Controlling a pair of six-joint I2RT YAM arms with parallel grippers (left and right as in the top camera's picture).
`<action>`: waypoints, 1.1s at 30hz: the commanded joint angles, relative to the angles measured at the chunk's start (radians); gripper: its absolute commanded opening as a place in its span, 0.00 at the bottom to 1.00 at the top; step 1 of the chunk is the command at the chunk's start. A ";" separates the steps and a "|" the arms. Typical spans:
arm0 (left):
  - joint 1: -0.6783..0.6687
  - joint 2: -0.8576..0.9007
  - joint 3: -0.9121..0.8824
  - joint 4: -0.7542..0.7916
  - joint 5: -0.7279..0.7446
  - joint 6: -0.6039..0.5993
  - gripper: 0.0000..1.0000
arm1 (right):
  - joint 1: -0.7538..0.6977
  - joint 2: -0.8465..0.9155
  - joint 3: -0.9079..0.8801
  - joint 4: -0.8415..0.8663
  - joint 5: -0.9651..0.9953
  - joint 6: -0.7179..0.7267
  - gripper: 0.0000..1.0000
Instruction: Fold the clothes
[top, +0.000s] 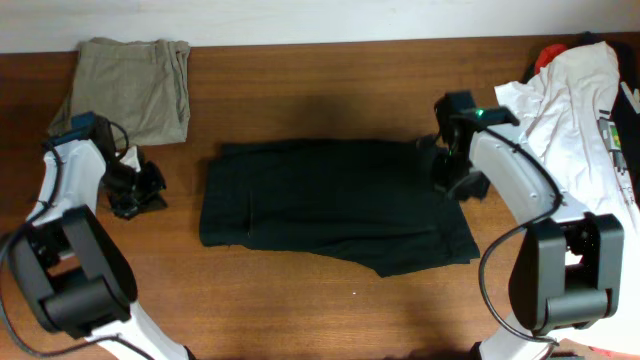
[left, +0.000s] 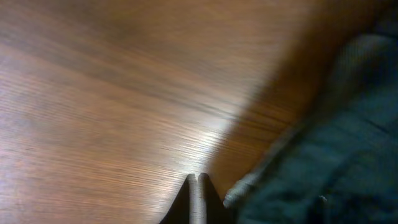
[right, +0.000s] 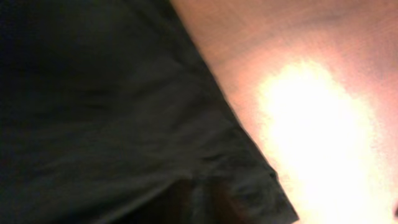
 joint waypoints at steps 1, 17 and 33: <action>-0.101 -0.065 0.018 0.008 0.046 0.047 0.99 | -0.006 -0.014 0.036 0.014 -0.129 -0.083 0.98; -0.180 0.177 0.014 -0.003 0.194 0.209 0.99 | -0.006 -0.012 0.036 0.014 -0.151 -0.147 0.99; -0.186 0.236 0.074 -0.087 -0.040 0.078 0.00 | -0.006 -0.003 0.035 -0.013 -0.132 -0.154 0.99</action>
